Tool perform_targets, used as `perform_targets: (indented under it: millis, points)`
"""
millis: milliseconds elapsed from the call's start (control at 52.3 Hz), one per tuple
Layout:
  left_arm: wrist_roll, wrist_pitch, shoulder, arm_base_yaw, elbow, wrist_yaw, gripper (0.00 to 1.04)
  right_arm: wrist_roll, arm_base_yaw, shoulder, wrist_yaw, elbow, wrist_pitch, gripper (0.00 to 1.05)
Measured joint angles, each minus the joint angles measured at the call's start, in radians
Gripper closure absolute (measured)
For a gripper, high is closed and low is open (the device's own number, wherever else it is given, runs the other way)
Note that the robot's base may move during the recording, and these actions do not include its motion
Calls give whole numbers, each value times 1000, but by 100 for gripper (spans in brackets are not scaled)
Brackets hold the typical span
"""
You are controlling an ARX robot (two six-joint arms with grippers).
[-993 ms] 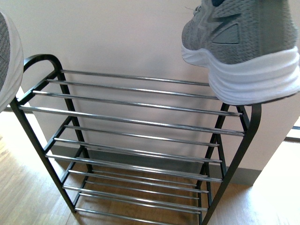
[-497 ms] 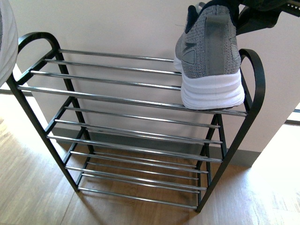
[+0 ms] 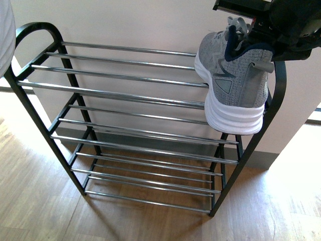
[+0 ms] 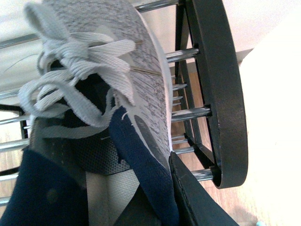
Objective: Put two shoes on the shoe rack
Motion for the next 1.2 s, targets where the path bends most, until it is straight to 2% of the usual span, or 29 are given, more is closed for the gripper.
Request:
perform_targets:
  millis: [115, 210, 267, 344, 535, 822, 936, 1013, 1204]
  points:
    - [0, 0, 0, 0, 0, 0, 103, -48, 0, -45, -53, -16, 50, 78]
    - [0, 0, 0, 0, 0, 0, 103, -80, 3, -68, -59, -9, 51, 66]
    - [0, 0, 0, 0, 0, 0, 103, -122, 5, -82, -71, 3, 52, 54]
    - [0, 0, 0, 0, 0, 0, 103, -190, 4, -87, -62, 21, 51, 37]
    - [0, 0, 0, 0, 0, 0, 103, -399, -16, -108, -85, 42, 38, 9]
    - [0, 0, 0, 0, 0, 0, 103, -634, -101, -283, -203, -42, 57, 9]
    - [0, 0, 0, 0, 0, 0, 103, -750, -175, -462, -297, -169, 105, 9]
    - [0, 0, 0, 0, 0, 0, 103, -819, -218, -531, -313, -222, 167, 9]
    - [0, 0, 0, 0, 0, 0, 103, -969, -374, -598, -417, -320, 319, 9]
